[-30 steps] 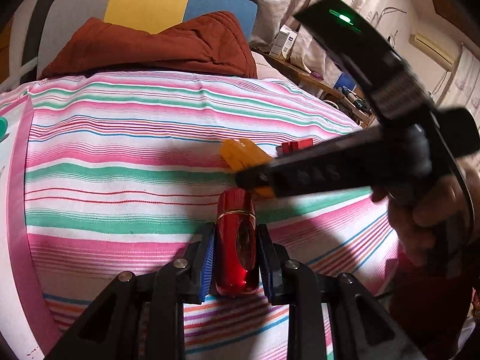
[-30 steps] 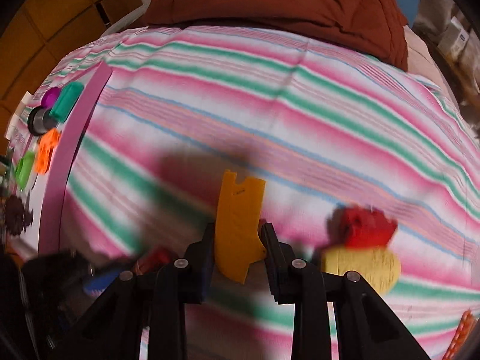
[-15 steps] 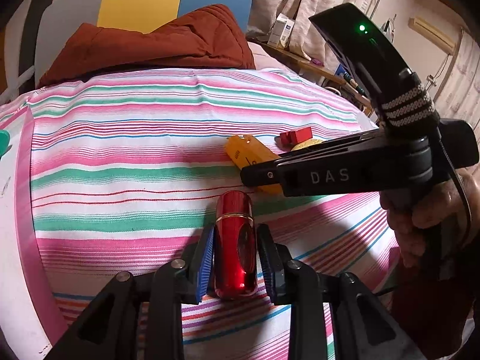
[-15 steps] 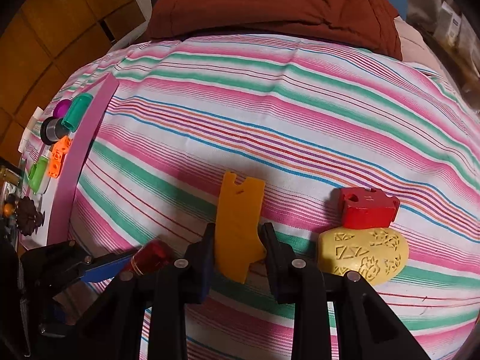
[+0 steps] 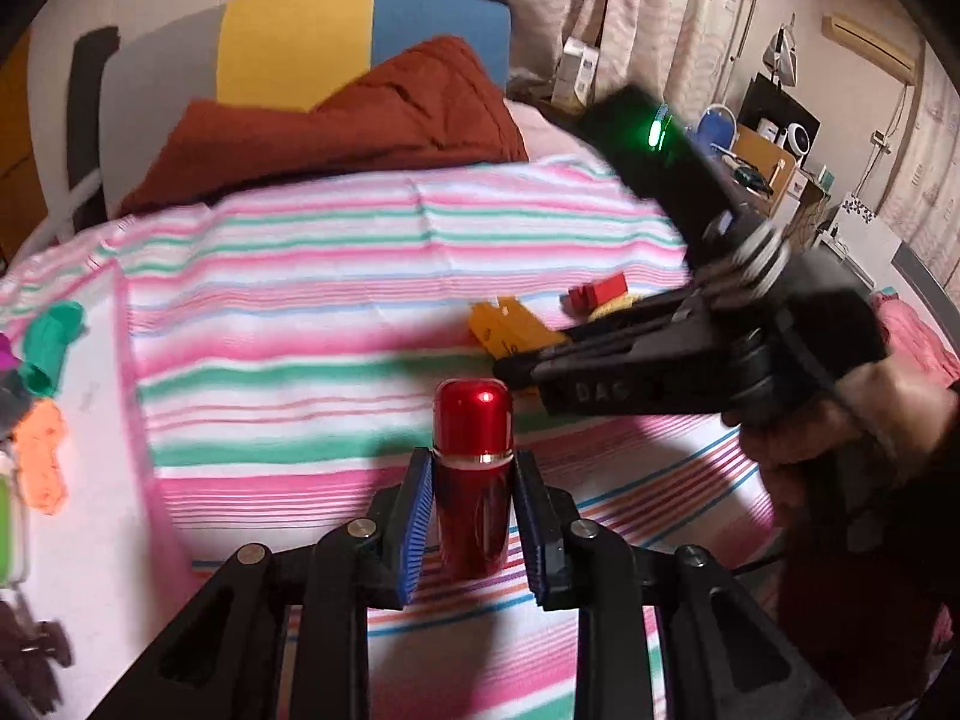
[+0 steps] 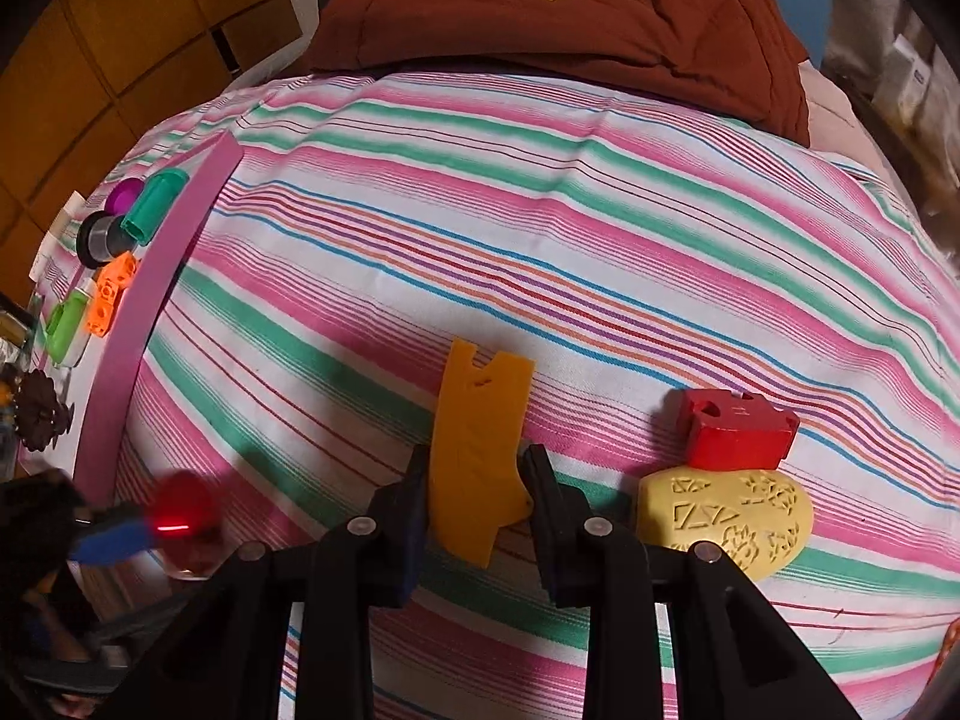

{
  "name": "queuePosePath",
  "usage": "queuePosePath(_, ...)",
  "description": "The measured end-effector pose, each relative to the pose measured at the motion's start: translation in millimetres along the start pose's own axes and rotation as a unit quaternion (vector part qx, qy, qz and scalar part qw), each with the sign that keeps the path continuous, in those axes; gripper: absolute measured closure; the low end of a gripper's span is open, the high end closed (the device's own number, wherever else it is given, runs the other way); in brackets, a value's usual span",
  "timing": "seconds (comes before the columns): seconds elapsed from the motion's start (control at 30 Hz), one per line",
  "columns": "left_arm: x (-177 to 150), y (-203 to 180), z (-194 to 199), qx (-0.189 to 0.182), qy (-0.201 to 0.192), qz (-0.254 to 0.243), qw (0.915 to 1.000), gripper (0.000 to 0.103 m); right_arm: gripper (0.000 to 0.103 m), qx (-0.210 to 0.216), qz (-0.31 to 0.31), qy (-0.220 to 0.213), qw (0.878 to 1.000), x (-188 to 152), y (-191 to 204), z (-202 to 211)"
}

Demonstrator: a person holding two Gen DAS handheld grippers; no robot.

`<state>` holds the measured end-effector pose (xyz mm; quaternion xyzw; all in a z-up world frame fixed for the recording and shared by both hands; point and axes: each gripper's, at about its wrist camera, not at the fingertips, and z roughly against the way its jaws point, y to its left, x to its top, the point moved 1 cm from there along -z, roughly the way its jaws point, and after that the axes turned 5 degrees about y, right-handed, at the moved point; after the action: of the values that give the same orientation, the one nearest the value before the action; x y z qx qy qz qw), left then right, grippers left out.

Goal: Organize rigid objects
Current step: 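Carry the red cylinder into the tray with the left gripper and lower it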

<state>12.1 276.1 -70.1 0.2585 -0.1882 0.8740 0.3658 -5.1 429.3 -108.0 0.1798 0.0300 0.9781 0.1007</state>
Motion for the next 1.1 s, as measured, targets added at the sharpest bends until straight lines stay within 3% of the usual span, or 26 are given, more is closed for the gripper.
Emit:
queuePosePath(0.43, 5.1, 23.1, 60.7, 0.032, -0.048, 0.023, 0.9981, 0.077, 0.073, -0.024, 0.026, -0.011, 0.999, -0.1, 10.2, -3.2)
queuePosePath(1.1, -7.1, 66.4, 81.0, 0.049, -0.055, 0.077, 0.9943, 0.077, 0.072, -0.025, 0.029, -0.018, 0.999, -1.9, 10.4, -4.9)
